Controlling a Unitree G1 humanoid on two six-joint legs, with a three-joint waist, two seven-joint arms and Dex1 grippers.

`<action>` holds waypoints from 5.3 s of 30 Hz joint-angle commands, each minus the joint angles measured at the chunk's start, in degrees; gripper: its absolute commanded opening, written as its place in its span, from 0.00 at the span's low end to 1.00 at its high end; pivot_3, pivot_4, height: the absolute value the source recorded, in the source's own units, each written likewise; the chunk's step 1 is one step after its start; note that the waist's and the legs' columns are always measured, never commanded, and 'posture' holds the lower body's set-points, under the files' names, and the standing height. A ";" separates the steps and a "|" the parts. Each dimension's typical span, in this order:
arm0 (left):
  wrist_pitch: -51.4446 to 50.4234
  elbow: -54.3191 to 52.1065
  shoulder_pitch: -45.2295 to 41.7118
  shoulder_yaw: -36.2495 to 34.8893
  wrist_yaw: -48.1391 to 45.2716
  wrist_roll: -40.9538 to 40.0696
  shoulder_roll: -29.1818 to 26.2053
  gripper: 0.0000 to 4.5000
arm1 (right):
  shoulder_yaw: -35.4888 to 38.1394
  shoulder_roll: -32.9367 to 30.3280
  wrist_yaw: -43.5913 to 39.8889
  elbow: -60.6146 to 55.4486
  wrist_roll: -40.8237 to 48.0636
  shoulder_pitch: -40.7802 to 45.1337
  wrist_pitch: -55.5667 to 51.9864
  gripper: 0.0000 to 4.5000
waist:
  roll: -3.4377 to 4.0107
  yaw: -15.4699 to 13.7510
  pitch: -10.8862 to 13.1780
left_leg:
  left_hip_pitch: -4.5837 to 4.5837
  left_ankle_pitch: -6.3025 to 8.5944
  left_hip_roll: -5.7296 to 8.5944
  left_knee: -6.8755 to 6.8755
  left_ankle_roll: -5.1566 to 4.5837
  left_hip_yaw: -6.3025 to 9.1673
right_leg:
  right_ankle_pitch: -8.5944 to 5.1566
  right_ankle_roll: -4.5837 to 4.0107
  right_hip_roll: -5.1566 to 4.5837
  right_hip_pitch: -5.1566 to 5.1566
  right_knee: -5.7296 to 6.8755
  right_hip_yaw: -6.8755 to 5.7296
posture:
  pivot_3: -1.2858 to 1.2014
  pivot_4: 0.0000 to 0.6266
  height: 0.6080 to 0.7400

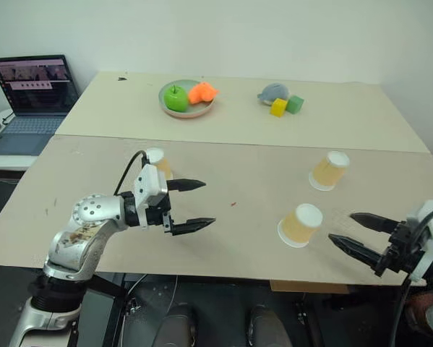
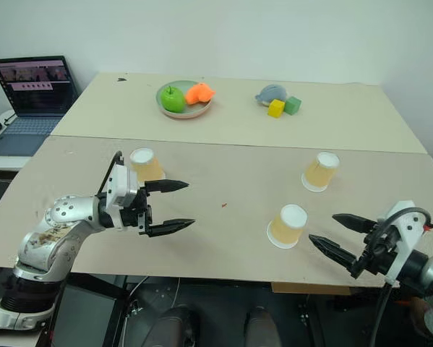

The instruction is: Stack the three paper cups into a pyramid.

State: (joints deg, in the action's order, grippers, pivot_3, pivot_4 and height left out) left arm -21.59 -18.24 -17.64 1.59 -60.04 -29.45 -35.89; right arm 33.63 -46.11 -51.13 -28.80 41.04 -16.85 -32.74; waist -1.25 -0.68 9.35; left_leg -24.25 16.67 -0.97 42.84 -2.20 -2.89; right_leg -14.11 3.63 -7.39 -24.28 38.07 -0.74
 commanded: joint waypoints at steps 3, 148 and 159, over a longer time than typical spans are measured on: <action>-0.84 -3.67 0.23 -0.79 0.70 -1.29 -0.58 1.00 | -0.79 -0.97 -0.22 -1.42 1.52 1.57 -0.53 1.00 | 0.00 -0.11 0.00 | 0.00 0.00 0.01 0.00 0.00 0.01 | 0.00 0.00 0.00 0.01 0.00 0.00 | 0.52 0.24 0.53; -3.55 -1.72 -8.02 -1.85 9.01 -2.92 6.05 1.00 | -17.07 8.15 4.47 60.06 -21.86 50.26 26.36 0.99 | 0.05 1.40 0.16 | -0.45 -0.14 0.12 0.01 0.17 -0.10 | 0.05 -0.10 -0.05 -0.74 0.50 0.06 | 0.52 0.24 0.53; -4.98 -3.62 -7.08 -2.72 10.48 -3.80 5.57 1.00 | -19.04 9.13 3.49 73.12 -24.49 57.02 32.67 0.99 | 0.05 1.43 0.17 | -0.45 -0.15 0.12 0.01 0.19 -0.11 | 0.05 -0.11 -0.05 -0.75 0.53 0.07 | 0.52 0.24 0.53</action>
State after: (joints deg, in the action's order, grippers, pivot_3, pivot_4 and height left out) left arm -26.52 -19.49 -24.37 -0.04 -49.99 -31.87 -30.10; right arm 14.04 -36.53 -47.53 42.59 16.87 37.87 -2.78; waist -1.20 0.75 9.52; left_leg -24.70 16.51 -0.85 42.86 -2.01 -2.99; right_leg -14.06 3.52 -7.43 -25.02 38.60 -0.68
